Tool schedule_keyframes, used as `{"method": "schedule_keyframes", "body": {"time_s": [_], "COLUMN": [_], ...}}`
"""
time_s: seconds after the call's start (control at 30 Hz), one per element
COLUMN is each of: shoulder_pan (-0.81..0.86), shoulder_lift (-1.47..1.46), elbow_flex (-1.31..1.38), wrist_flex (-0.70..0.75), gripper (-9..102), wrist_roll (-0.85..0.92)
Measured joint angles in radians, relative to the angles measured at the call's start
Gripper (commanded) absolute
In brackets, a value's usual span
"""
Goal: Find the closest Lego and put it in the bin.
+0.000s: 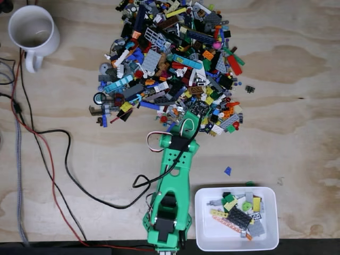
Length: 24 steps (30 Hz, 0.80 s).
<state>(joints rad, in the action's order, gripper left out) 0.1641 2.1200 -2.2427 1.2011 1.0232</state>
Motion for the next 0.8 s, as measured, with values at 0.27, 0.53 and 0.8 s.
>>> {"method": "schedule_keyframes", "body": {"time_s": [0.27, 0.53, 0.8], "shoulder_pan": [-0.072, -0.137, -0.362], "shoulder_lift": [0.000, 0.000, -0.104], "elbow_flex": [0.000, -0.023, -0.038], "wrist_flex": [0.021, 0.012, -0.143], "gripper": [8, 9, 9], "wrist_roll": [-0.083, -0.110, -0.273]}}
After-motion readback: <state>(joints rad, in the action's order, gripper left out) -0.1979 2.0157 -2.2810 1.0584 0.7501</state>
